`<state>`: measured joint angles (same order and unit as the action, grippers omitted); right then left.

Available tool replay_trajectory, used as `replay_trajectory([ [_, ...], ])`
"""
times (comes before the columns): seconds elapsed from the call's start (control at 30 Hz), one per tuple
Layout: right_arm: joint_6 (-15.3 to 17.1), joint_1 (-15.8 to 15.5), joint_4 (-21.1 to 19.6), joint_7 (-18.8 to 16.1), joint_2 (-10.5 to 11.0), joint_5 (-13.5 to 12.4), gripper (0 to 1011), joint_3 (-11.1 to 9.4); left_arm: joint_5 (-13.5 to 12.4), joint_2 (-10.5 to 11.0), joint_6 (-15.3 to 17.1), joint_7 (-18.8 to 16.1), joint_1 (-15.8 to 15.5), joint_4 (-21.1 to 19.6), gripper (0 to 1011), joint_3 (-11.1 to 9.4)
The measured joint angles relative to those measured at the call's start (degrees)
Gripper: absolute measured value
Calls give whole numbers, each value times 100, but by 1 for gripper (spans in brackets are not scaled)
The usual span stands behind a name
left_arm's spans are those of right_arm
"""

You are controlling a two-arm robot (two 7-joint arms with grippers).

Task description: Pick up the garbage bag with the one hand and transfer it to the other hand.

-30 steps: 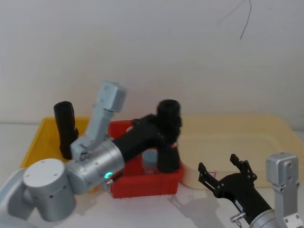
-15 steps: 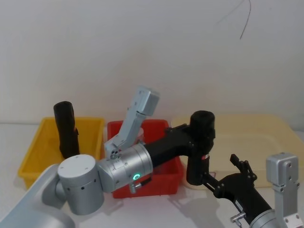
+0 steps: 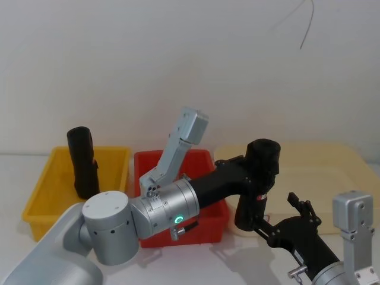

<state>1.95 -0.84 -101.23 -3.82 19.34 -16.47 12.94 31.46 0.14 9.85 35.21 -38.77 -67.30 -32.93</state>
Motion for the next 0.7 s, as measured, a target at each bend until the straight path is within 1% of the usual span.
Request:
replay_trajectory([
  [0.33, 0, -3, -4, -9, -6, -2, 1000, -4, 45, -8, -68, 69, -65, 86, 486, -62],
  [0.7, 6, 8, -67, -125, -58, -55, 1000, 10, 67, 0, -103, 106, -103, 124, 486, -97],
])
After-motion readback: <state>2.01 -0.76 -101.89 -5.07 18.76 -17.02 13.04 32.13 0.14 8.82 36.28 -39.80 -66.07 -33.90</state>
